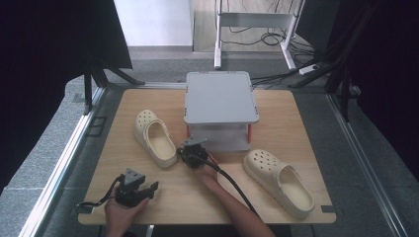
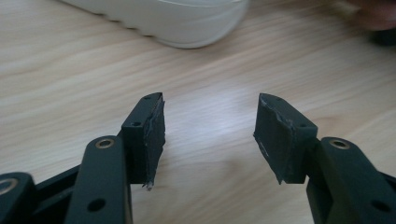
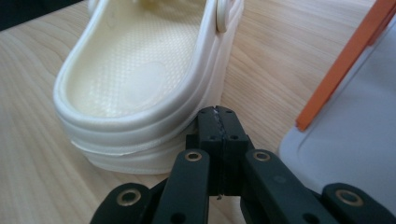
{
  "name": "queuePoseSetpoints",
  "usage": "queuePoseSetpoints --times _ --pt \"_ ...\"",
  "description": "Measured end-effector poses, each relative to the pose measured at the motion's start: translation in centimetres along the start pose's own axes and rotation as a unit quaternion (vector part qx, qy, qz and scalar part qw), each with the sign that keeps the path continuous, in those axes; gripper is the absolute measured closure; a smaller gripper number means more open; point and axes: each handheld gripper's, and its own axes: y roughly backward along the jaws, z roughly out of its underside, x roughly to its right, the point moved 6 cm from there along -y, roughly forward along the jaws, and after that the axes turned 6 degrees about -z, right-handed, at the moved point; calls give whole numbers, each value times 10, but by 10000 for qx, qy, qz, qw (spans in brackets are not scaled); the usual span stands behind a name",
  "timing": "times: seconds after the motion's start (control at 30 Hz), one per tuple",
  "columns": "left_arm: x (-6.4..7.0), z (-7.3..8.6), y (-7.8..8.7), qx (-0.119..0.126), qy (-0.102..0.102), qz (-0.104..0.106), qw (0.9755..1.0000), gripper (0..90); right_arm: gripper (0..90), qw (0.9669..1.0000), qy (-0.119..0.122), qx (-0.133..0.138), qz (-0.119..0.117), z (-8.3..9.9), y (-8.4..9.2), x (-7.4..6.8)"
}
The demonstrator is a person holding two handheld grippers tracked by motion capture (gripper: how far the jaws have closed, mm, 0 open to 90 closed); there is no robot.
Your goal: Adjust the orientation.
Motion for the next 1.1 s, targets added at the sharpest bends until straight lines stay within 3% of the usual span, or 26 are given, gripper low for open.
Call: queuePoseSetpoints --times 0.13,0.27,0.83,1.1 --pt "-3 0 2 10 7 -61 10000 436 900 9999 41 -59 -109 2 -1 -9" --pt "-5 1 2 -12 147 59 9999 436 900 9997 117 -128 -173 4 -1 -20" --pt "8 6 13 -17 52 340 9994 433 900 9979 311 -317 -480 -2 -16 -52" --pt "9 6 13 -43 16 319 9995 433 900 9965 362 -397 -639 -6 -26 -62"
